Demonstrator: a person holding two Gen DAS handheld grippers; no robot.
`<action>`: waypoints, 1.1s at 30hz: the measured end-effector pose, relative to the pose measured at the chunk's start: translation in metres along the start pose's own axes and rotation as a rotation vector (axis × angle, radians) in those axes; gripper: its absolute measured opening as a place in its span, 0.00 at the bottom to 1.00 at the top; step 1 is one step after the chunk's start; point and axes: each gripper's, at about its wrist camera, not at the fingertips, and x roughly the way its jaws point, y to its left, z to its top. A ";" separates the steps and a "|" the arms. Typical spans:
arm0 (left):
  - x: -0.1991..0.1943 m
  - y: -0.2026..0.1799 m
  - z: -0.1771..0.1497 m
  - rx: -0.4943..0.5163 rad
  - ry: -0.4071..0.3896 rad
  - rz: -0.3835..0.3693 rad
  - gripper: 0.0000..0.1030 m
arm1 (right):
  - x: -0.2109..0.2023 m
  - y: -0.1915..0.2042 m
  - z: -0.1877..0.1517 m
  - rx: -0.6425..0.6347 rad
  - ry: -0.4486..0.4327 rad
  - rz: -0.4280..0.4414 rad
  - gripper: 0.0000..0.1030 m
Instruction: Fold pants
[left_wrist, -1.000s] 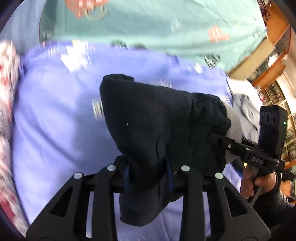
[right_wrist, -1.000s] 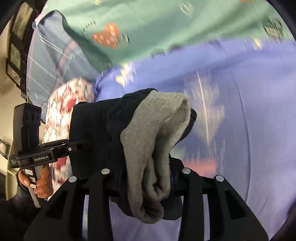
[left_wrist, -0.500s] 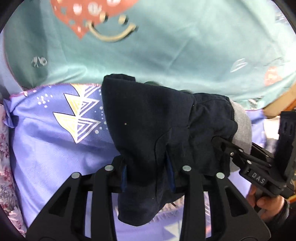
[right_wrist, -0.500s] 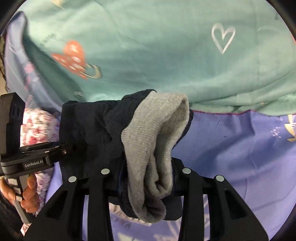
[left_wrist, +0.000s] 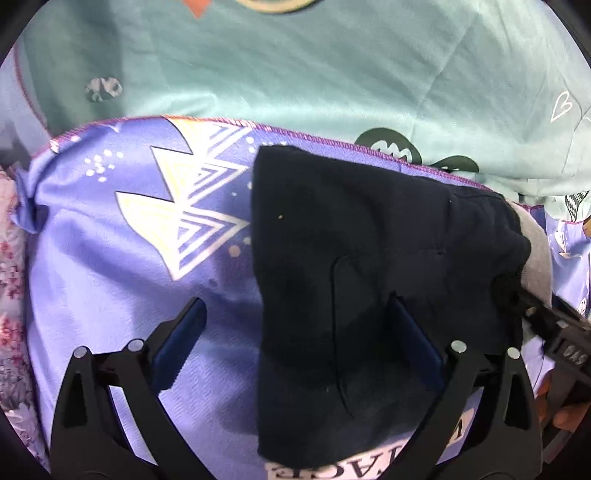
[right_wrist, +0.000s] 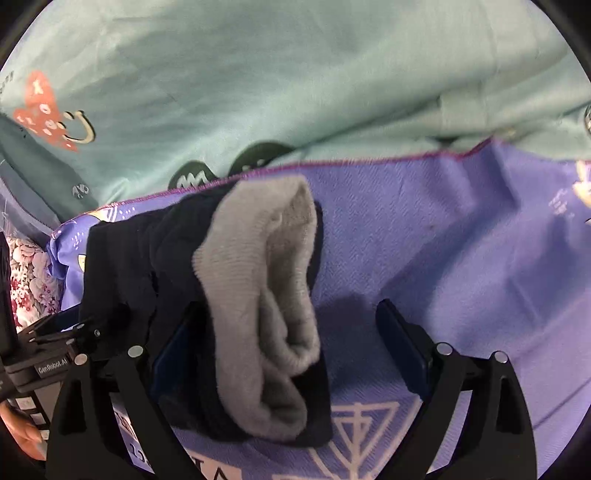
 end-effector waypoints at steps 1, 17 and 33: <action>-0.004 0.000 -0.001 0.002 -0.007 0.003 0.96 | -0.013 -0.001 0.000 0.008 -0.032 0.008 0.91; -0.117 -0.015 -0.066 0.019 -0.125 0.029 0.96 | -0.117 0.040 -0.055 -0.065 -0.098 -0.081 0.94; -0.241 -0.004 -0.183 0.046 -0.235 0.023 0.98 | -0.231 0.086 -0.166 -0.096 -0.195 -0.116 0.95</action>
